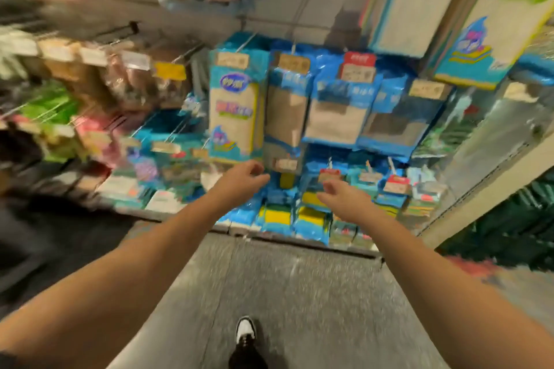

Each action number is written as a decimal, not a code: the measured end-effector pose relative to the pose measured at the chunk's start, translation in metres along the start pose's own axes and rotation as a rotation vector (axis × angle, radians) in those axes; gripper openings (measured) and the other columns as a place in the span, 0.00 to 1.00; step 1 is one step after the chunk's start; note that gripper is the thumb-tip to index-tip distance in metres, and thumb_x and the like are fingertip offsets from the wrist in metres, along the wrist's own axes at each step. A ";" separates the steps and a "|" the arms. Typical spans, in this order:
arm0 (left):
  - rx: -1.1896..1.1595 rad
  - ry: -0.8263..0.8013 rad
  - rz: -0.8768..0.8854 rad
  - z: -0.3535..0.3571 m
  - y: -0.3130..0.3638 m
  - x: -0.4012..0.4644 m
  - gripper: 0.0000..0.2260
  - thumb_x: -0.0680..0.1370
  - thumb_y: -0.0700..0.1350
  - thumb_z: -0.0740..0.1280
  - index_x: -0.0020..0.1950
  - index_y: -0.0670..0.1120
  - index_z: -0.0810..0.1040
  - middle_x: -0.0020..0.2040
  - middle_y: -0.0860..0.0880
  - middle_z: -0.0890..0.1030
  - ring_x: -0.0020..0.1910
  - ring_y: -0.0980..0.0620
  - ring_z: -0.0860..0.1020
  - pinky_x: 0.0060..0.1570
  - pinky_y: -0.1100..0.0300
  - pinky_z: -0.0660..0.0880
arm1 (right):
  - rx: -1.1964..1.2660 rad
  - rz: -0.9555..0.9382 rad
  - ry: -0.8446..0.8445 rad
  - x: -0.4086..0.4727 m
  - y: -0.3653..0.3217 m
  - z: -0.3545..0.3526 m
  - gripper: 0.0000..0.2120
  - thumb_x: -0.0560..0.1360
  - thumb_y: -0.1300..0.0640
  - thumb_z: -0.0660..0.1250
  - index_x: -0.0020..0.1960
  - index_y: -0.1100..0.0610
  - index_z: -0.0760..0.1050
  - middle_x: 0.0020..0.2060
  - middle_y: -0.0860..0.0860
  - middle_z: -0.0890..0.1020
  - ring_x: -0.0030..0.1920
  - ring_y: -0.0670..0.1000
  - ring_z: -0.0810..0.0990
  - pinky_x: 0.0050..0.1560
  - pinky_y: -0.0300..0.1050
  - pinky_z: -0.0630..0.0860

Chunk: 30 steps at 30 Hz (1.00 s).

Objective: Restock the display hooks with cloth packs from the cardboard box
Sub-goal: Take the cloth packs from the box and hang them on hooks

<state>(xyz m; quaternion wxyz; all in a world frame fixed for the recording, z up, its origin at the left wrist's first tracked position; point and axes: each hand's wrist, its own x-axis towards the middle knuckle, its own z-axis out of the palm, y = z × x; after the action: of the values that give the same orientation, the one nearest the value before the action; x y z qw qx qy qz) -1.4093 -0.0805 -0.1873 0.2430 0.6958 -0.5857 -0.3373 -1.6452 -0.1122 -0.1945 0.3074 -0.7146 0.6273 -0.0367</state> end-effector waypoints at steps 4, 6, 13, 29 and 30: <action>0.072 -0.003 -0.193 -0.020 -0.092 -0.075 0.16 0.81 0.50 0.67 0.67 0.45 0.77 0.62 0.45 0.80 0.60 0.45 0.79 0.51 0.58 0.70 | -0.123 -0.099 -0.169 -0.023 -0.033 0.086 0.21 0.81 0.49 0.61 0.69 0.61 0.71 0.62 0.55 0.77 0.61 0.54 0.75 0.54 0.43 0.68; 0.073 0.003 -0.270 -0.030 -0.132 -0.110 0.15 0.81 0.50 0.66 0.66 0.45 0.77 0.63 0.44 0.80 0.59 0.46 0.78 0.49 0.60 0.68 | -0.147 -0.150 -0.225 -0.034 -0.060 0.125 0.19 0.81 0.50 0.62 0.67 0.60 0.73 0.63 0.57 0.78 0.62 0.56 0.76 0.58 0.46 0.71; 0.137 0.008 -0.477 -0.096 -0.279 -0.219 0.20 0.83 0.52 0.63 0.72 0.45 0.72 0.72 0.45 0.73 0.69 0.45 0.73 0.65 0.56 0.68 | -0.353 -0.372 -0.427 -0.062 -0.188 0.266 0.23 0.82 0.49 0.60 0.73 0.59 0.69 0.70 0.57 0.73 0.69 0.56 0.71 0.66 0.46 0.67; 0.219 0.088 -0.804 -0.379 -0.578 -0.411 0.21 0.83 0.56 0.61 0.74 0.50 0.70 0.74 0.50 0.70 0.70 0.49 0.72 0.64 0.52 0.71 | -0.530 -0.673 -0.678 -0.105 -0.553 0.534 0.24 0.83 0.46 0.56 0.76 0.55 0.65 0.73 0.54 0.68 0.70 0.55 0.70 0.67 0.49 0.68; 0.220 0.101 -0.813 -0.393 -0.590 -0.413 0.21 0.83 0.56 0.60 0.74 0.50 0.70 0.74 0.50 0.70 0.70 0.48 0.72 0.64 0.52 0.71 | -0.516 -0.674 -0.687 -0.103 -0.570 0.542 0.24 0.83 0.46 0.56 0.76 0.54 0.65 0.73 0.53 0.67 0.70 0.55 0.70 0.67 0.48 0.67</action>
<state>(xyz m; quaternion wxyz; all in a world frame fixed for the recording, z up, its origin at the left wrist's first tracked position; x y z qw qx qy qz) -0.7645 0.4172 -0.2861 0.0429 0.9076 -0.2835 -0.3068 -0.9311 0.2097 -0.3209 0.2807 -0.8992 0.2155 0.2574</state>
